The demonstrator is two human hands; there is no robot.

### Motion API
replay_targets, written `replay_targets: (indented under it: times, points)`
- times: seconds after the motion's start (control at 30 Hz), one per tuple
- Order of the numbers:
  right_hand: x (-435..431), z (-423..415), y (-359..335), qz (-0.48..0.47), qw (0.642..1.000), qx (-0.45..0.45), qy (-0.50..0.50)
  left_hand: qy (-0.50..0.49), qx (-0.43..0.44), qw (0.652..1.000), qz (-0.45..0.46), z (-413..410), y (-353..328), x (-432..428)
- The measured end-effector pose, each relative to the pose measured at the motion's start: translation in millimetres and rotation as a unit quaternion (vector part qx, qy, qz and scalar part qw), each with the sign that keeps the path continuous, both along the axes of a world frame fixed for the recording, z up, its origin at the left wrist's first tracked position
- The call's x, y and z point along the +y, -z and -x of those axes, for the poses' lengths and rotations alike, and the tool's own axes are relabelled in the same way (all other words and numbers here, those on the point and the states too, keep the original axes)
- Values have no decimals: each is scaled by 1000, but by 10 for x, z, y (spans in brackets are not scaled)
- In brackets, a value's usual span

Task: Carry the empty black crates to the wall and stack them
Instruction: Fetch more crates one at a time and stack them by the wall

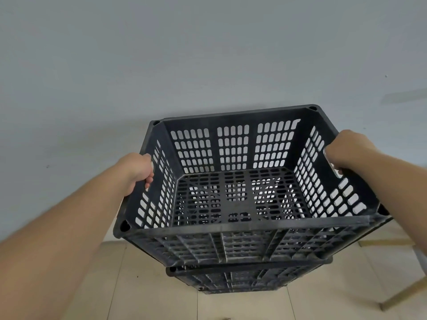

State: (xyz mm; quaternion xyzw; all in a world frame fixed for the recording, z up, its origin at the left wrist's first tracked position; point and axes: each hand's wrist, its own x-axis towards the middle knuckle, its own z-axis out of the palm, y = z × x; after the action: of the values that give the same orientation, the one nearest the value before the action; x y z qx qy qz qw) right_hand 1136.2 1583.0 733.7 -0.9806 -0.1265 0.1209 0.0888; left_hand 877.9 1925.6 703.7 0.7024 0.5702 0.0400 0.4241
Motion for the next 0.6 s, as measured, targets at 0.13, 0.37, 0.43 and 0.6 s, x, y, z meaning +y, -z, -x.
replay_targets:
  times: [0.13, 0.37, 0.43, 0.6]
  points:
    - [16, 56, -80, 71, 997, 32, -14, 11, 34, 999, 13, -7, -36, -46]
    - [-116, -35, 75, 7, 1000, 28, 4, 28, 26, 999, 22, 70, -25, -199]
    - [-80, 18, 45, 10, 999, 46, 17, 29, 17, 999, 25, 97, -34, -170]
    - [-88, 80, 19, -5, 998, 54, 45, 25, 8, 1000, 2, 95, -11, -153]
